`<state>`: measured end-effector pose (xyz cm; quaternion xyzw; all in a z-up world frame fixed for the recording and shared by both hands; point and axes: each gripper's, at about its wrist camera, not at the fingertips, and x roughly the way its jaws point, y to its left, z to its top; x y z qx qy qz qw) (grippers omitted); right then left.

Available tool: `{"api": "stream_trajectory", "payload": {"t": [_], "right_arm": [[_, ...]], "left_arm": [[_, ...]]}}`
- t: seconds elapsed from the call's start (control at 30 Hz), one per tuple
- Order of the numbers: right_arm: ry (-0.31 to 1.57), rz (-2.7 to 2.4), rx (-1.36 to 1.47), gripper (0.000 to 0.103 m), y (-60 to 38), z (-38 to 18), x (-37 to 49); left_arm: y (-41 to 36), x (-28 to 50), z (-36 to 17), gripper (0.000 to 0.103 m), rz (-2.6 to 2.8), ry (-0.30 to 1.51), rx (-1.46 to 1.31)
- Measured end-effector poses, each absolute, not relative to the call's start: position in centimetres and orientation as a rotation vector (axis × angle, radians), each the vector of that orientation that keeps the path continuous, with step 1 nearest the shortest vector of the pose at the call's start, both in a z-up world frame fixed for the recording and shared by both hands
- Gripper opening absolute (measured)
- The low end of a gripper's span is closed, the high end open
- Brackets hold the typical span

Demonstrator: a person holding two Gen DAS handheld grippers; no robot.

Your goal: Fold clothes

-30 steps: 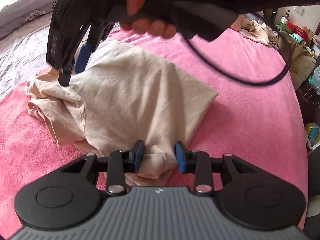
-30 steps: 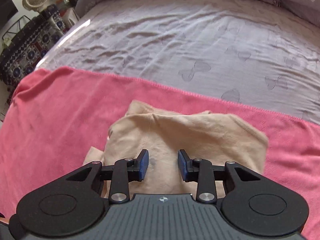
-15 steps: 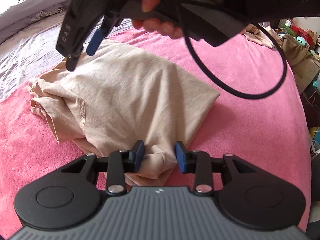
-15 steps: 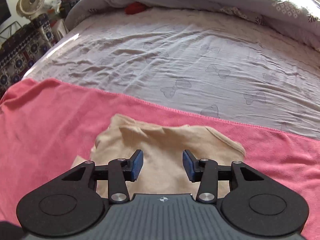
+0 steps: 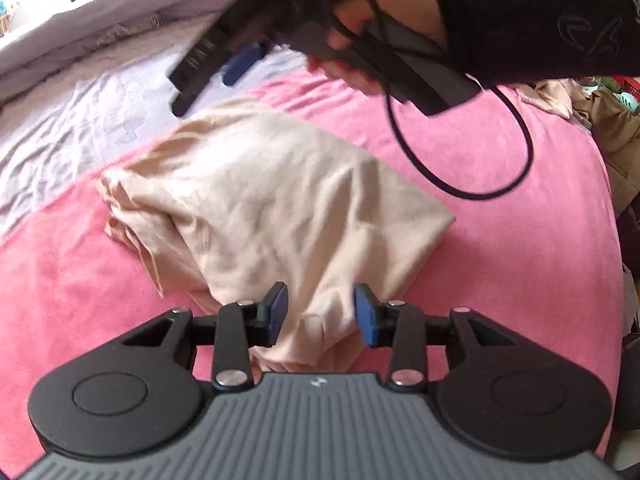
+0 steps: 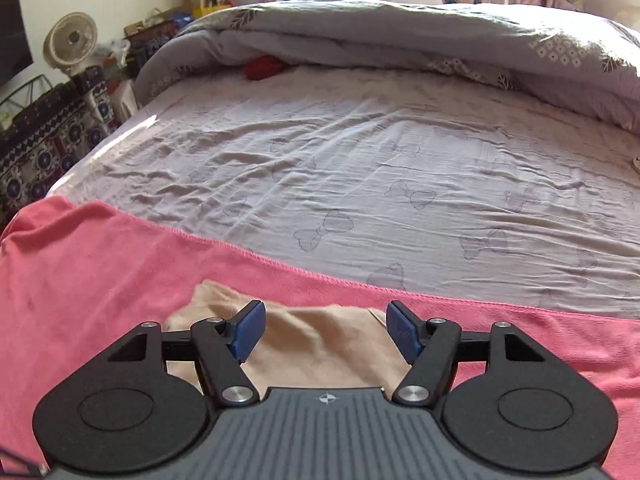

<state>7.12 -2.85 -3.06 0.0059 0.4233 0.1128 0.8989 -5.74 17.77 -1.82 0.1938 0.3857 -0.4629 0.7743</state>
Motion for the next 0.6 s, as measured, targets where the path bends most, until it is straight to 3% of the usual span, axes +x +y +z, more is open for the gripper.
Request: {"api": "stream_trajectory", "payload": {"t": [0.2, 0.37, 0.47, 0.6], "right_arm": [[0.956, 0.449, 0.128, 0.066, -6.0, -3.4, 7.6], [1.055, 0.544, -0.177, 0.065, -5.7, -7.5, 9.2], [1.053, 0.461, -0.196, 0.067, -7.4, -6.8, 8.6], [0.990, 0.369, -0.200, 0.070, -7.7, -4.1, 5.7]], "left_arm": [[15.1, -0.2, -1.2, 0.047, -0.938, 0.744, 0.444], [15.5, 1.6, -5.1, 0.050, -0.882, 0.776, 0.534], [16.6, 1.3, -4.8, 0.050, -0.874, 0.779, 0.566], [17.5, 2.1, -3.6, 0.068, -0.776, 0.792, 0.627]]}}
